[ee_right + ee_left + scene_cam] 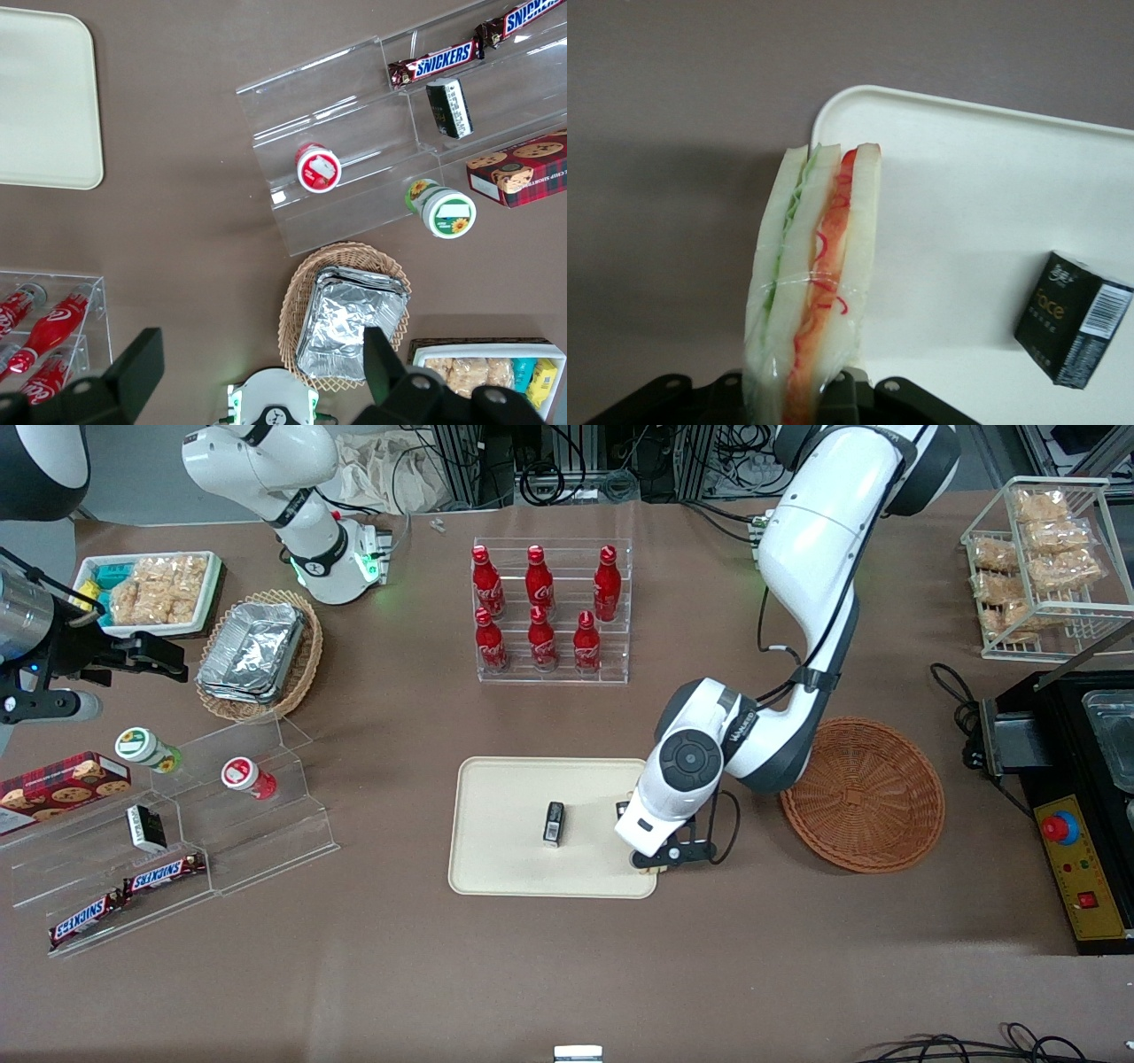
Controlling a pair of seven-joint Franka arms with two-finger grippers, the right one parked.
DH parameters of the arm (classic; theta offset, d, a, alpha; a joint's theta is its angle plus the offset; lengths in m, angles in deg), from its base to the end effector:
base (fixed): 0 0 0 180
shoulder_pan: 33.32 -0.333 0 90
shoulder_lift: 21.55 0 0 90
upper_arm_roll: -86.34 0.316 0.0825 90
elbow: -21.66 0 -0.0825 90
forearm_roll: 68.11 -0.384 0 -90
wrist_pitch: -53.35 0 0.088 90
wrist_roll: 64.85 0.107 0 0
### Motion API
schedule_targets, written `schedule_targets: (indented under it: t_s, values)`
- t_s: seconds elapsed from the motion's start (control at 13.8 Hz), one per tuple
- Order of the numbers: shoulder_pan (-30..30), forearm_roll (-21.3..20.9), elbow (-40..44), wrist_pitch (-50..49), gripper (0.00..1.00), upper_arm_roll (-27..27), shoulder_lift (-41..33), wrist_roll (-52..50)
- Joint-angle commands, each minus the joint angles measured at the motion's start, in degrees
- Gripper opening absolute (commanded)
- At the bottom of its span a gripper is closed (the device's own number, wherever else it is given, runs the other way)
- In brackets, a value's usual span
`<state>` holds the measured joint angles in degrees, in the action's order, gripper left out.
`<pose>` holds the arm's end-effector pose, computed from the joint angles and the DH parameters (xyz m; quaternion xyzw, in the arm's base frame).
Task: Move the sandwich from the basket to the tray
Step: 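Lower the sandwich onto the tray beside the black box and release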
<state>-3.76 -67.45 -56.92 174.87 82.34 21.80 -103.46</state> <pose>0.6171 -0.3971 0.2665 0.9980 0.0565 -0.0192 0.0217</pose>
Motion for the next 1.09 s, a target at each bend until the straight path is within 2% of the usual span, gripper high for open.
schedule_targets:
  t_s: [0.0, 0.15, 0.22, 0.29, 0.8, 1.02]
  values:
    - [1.5, -0.8, 2.8, 1.2, 0.00, 0.1, 2.4, 1.1]
    - [2.1, -0.8, 3.1, 4.6, 0.01, 0.1, 3.9, 3.0]
    - [2.3, -0.6, 3.2, 5.7, 0.30, 0.1, 4.5, 2.6]
    - [2.4, -0.8, 3.0, 6.4, 0.99, 0.1, 4.5, 3.1]
    - [1.9, -1.1, 2.6, 3.4, 1.00, 0.8, -1.4, 2.2]
    - [-3.3, -0.9, 1.8, -4.9, 1.00, 0.8, -8.2, 3.2]
